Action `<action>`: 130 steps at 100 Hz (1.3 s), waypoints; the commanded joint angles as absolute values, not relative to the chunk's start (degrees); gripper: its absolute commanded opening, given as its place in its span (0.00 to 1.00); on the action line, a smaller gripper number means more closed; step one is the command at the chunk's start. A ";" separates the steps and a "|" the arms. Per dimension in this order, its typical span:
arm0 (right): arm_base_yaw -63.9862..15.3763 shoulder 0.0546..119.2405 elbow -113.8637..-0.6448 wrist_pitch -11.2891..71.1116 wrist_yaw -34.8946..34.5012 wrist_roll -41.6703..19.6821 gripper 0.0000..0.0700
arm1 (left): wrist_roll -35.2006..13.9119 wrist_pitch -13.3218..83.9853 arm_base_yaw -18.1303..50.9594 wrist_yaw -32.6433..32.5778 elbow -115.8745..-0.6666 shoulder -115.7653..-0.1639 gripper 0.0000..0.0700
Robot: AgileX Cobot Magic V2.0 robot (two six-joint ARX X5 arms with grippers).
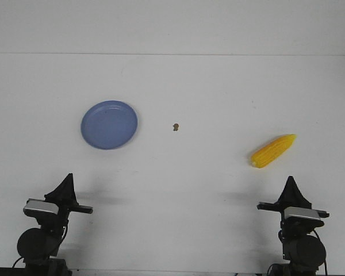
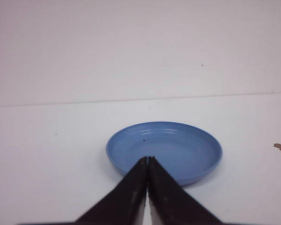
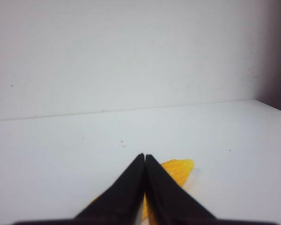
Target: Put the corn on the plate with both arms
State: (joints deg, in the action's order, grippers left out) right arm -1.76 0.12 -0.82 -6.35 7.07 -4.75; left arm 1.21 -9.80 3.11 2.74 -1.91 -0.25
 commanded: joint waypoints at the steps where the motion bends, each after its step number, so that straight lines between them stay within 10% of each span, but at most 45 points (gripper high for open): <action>1: -1.65 0.08 -0.71 -7.03 6.94 -5.08 0.00 | 2.13 -10.39 3.01 2.55 -0.80 -0.19 0.02; 94: -1.65 0.08 -1.04 -9.52 6.92 -5.13 0.00 | -1.34 -10.48 3.01 2.55 -3.01 -0.19 0.02; 130: -1.65 3.20 -16.60 11.57 6.96 -6.07 0.00 | -11.62 -1.74 3.01 1.45 -17.28 -9.76 0.02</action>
State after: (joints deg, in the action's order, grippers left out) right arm -1.76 1.85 -13.80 8.51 7.09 -4.80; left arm -8.64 -3.16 3.11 1.67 -13.80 -7.16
